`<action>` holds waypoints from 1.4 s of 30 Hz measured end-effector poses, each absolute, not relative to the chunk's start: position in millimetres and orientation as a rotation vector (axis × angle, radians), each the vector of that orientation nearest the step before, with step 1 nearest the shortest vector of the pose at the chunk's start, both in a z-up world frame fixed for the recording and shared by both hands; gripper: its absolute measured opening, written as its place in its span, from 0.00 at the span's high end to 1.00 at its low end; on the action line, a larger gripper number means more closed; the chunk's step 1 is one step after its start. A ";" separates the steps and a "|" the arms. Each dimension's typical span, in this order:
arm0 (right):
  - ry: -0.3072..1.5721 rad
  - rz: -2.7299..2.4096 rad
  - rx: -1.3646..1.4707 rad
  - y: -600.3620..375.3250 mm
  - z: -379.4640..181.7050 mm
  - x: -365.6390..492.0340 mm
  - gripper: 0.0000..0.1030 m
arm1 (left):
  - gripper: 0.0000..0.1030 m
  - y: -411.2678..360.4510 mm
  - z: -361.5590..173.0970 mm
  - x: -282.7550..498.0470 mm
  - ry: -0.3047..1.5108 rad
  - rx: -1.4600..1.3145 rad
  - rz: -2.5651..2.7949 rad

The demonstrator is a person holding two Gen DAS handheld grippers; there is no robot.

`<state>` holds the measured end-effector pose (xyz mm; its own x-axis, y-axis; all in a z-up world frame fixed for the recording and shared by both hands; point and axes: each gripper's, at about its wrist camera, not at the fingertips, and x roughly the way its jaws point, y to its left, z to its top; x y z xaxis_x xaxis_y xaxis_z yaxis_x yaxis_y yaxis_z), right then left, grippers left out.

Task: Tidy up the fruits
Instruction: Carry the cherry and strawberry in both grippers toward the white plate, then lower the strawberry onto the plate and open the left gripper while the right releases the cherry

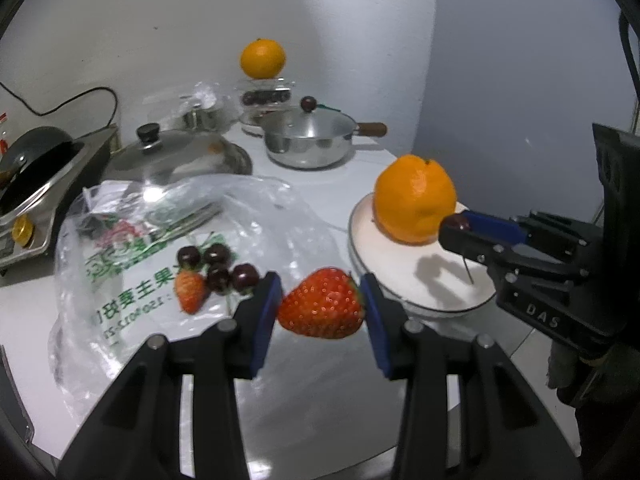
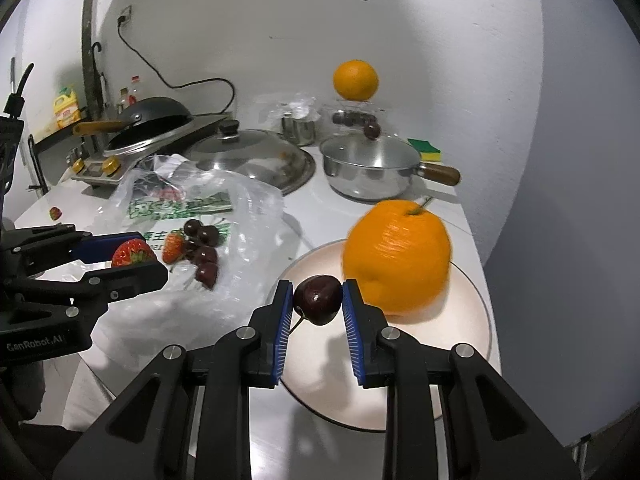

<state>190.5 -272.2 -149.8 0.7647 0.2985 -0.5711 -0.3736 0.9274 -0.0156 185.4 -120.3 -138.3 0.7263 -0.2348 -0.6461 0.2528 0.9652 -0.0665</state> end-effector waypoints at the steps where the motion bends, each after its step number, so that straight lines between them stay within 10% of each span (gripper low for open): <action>1: 0.600 0.363 -0.128 -276.4 -150.9 190.9 0.74 | 0.59 -123.3 -138.5 186.5 0.710 0.029 -0.273; 42: 0.710 0.293 -0.058 -356.9 -198.6 255.1 0.74 | 0.59 -208.4 -184.6 267.6 0.832 0.073 -0.366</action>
